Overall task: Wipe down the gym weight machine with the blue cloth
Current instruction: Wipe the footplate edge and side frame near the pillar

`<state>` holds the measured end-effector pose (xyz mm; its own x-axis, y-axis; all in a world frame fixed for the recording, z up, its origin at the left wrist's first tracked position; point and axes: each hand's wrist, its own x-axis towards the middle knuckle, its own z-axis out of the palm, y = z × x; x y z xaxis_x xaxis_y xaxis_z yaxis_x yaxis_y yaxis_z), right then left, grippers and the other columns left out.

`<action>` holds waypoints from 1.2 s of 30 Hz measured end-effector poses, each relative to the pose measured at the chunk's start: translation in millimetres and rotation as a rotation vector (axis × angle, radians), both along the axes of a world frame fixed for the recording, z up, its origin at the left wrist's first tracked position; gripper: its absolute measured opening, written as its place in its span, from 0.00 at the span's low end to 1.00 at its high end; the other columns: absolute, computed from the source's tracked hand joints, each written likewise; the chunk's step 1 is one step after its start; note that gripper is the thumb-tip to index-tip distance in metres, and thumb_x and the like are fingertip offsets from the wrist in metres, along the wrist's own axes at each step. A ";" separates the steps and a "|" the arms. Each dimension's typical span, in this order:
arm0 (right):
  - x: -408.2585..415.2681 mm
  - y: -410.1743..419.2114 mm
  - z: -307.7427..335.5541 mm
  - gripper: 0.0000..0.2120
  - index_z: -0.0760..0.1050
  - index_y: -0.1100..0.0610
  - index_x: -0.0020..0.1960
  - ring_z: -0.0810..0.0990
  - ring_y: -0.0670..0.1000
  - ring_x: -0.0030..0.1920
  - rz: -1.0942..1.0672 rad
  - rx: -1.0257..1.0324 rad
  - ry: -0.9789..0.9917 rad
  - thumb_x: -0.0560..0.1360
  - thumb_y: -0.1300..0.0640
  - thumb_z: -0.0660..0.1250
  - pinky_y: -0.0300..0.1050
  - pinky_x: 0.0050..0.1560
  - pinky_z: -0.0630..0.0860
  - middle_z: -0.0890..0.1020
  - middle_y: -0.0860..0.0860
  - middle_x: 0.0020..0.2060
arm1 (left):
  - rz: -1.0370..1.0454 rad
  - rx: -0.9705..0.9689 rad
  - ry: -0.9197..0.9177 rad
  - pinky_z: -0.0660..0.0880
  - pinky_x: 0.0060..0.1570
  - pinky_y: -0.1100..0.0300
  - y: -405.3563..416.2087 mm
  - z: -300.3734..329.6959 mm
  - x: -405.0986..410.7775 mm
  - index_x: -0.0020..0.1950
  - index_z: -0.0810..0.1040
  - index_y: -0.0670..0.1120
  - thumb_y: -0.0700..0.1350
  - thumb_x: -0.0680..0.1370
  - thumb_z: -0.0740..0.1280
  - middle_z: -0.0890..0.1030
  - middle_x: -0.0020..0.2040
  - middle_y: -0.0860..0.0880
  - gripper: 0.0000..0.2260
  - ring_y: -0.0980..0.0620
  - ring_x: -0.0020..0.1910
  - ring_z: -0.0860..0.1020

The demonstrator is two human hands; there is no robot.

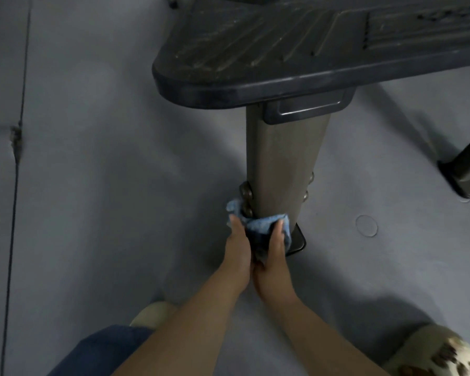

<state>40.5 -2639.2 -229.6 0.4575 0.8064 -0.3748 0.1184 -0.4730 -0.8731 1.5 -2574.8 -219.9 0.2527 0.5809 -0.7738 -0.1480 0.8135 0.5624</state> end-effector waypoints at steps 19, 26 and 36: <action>-5.0 12.2 -37.4 0.42 0.26 0.51 0.70 0.54 0.49 0.74 0.013 -0.065 0.123 0.75 0.74 0.53 0.22 0.62 0.56 0.44 0.53 0.76 | -0.157 -0.022 0.291 0.64 0.69 0.48 52.8 -37.2 8.9 0.70 0.70 0.43 0.69 0.76 0.47 0.71 0.69 0.42 0.37 0.43 0.67 0.70; 17.3 29.3 -35.5 0.25 0.53 0.57 0.76 0.77 0.57 0.59 -0.439 -0.193 0.776 0.81 0.62 0.54 0.52 0.60 0.75 0.74 0.60 0.64 | 0.074 -0.112 0.105 0.73 0.58 0.52 17.6 -18.3 18.9 0.67 0.70 0.44 0.64 0.80 0.45 0.76 0.63 0.43 0.30 0.44 0.59 0.76; 42.1 39.0 15.7 0.30 0.58 0.53 0.75 0.79 0.61 0.54 -0.419 -0.122 0.583 0.76 0.72 0.52 0.57 0.53 0.79 0.78 0.60 0.59 | 0.362 -0.322 -0.244 0.68 0.56 0.44 16.5 28.2 30.8 0.74 0.63 0.42 0.69 0.77 0.44 0.67 0.71 0.36 0.38 0.36 0.66 0.69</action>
<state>82.6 -2600.2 -213.9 0.4171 0.5439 -0.7282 -0.5626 -0.4747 -0.6769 32.3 -2558.3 -191.7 0.2749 0.4076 -0.8708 -0.5457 0.8118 0.2077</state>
